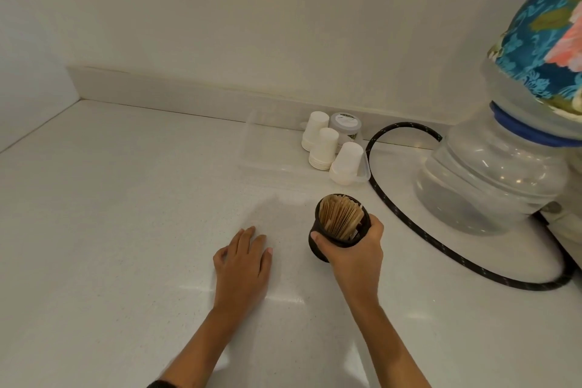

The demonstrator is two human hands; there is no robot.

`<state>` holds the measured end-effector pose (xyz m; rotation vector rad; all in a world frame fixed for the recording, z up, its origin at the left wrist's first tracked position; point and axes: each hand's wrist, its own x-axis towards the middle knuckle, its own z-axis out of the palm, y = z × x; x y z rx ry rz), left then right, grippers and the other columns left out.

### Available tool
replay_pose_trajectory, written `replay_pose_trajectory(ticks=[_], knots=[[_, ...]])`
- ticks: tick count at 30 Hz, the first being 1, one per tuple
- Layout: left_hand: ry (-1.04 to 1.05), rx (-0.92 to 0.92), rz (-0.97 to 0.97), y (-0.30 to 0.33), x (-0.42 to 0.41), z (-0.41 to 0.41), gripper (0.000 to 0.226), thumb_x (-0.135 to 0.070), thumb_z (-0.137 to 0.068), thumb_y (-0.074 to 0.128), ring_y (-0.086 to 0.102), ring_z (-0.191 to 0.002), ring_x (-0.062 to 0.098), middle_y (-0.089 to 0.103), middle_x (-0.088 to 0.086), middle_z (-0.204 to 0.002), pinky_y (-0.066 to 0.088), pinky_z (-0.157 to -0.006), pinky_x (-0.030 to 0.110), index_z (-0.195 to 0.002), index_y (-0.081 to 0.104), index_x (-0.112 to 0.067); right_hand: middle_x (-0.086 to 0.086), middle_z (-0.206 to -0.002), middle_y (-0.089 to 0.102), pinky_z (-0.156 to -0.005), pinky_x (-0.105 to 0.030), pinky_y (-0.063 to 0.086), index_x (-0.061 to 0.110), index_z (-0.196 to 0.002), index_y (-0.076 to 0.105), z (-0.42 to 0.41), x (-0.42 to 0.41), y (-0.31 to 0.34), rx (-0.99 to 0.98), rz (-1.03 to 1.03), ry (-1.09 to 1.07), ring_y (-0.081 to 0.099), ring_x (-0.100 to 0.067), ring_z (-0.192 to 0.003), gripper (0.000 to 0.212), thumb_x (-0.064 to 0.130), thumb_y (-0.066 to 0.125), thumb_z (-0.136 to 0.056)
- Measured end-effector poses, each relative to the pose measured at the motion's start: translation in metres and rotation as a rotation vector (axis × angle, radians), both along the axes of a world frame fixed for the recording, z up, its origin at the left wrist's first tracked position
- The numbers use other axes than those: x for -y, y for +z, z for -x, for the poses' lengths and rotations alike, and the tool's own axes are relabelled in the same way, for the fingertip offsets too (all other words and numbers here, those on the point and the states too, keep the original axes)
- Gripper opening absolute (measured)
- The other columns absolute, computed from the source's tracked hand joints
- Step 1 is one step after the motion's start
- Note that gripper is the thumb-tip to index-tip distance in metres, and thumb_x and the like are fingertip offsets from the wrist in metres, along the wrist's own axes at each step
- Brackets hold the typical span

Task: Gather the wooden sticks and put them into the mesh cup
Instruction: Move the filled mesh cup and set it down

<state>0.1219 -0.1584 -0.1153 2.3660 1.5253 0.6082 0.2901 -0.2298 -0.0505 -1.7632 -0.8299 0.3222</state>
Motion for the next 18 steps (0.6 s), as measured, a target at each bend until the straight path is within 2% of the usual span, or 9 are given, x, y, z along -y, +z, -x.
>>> replay_pose_trajectory(ticks=[4,6,9,14,18], knots=[[-0.004,-0.006,0.026,-0.003,-0.001,0.000,0.041,-0.035,-0.097,0.036,0.036,-0.136,0.019,0.044,0.002,-0.145,0.023,-0.106,0.040,-0.129,0.054,-0.020,0.016,-0.109,0.051,-0.070,-0.007,0.046,0.029,-0.127,0.032,0.006,0.002,-0.020,-0.020,0.065,-0.009,0.055,-0.007,-0.099,0.094,0.049,0.086,-0.052],[-0.007,-0.010,0.031,-0.004,-0.001,0.000,0.038,-0.034,-0.098,0.039,0.034,-0.137,0.017,0.042,0.001,-0.146,0.021,-0.107,0.039,-0.130,0.053,-0.020,0.025,-0.106,0.048,-0.071,-0.008,0.047,0.033,-0.125,0.032,0.007,0.000,-0.020,-0.022,0.056,-0.028,0.055,-0.005,-0.096,0.095,0.056,0.084,-0.049],[-0.001,-0.004,0.030,-0.003,-0.001,0.000,0.043,-0.037,-0.096,0.033,0.035,-0.136,0.019,0.044,0.002,-0.145,0.022,-0.106,0.040,-0.129,0.055,-0.019,0.037,-0.103,0.044,-0.063,-0.002,0.045,0.047,-0.116,0.028,0.007,-0.001,-0.017,-0.016,0.019,-0.057,0.054,0.007,-0.095,0.088,0.061,0.081,-0.047],[0.000,0.011,0.004,-0.001,0.001,0.000,0.048,-0.039,-0.093,0.031,0.038,-0.135,0.019,0.047,0.003,-0.143,0.024,-0.104,0.040,-0.127,0.057,-0.018,0.018,-0.112,0.048,-0.069,-0.007,0.049,0.032,-0.126,0.031,0.007,0.003,-0.029,-0.028,0.037,-0.049,0.053,-0.007,-0.102,0.093,0.049,0.086,-0.054],[-0.002,0.016,0.018,0.000,0.001,0.000,0.047,-0.039,-0.093,0.031,0.037,-0.136,0.019,0.046,0.002,-0.143,0.022,-0.105,0.039,-0.128,0.056,-0.018,0.019,-0.112,0.046,-0.068,-0.007,0.048,0.033,-0.125,0.030,0.003,0.003,-0.031,-0.029,0.067,-0.017,0.053,-0.009,-0.105,0.094,0.051,0.086,-0.052]])
